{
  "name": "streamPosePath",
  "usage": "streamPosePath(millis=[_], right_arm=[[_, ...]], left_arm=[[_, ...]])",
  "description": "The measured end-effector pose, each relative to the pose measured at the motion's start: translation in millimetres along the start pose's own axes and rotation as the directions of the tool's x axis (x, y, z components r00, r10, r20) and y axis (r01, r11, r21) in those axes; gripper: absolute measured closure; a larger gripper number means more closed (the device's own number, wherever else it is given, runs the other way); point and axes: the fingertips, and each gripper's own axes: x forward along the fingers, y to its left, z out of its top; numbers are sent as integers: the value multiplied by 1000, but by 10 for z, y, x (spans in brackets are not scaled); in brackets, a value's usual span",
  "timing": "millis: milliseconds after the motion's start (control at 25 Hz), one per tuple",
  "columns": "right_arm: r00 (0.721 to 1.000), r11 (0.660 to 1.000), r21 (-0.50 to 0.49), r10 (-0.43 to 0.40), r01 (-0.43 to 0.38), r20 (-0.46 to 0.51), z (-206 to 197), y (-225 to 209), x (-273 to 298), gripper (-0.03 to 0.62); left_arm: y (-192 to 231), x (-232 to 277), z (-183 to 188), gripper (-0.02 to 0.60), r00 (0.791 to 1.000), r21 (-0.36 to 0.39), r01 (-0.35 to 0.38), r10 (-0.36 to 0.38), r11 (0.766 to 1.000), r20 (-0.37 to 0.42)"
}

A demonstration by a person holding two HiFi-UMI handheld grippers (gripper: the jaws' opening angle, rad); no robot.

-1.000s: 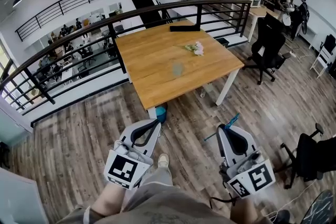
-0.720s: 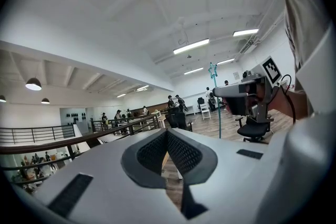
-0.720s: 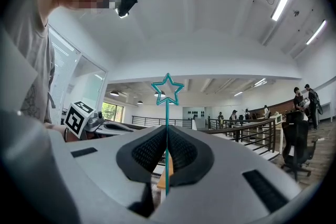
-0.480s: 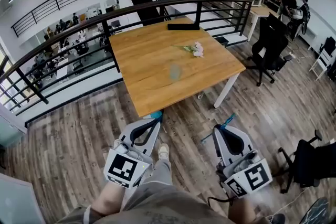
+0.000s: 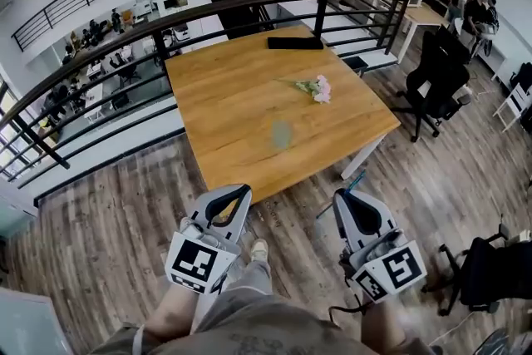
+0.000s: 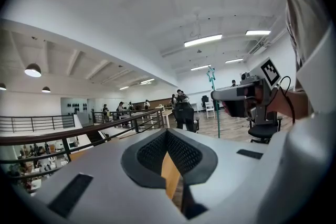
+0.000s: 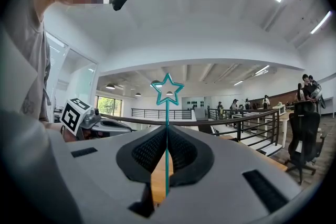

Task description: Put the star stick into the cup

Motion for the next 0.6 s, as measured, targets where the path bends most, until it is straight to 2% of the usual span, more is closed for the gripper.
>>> streamPosePath(millis=[200, 600], right_arm=[[1000, 1000, 4, -15, 15, -26, -22, -399, 753, 560], [992, 991, 98, -85, 95, -95, -546, -1197, 2146, 560]], left_arm=[[556, 469, -127, 565, 999, 18, 7, -7, 1000, -46], [1401, 1308, -653, 565, 990, -52, 40, -47, 998, -135]])
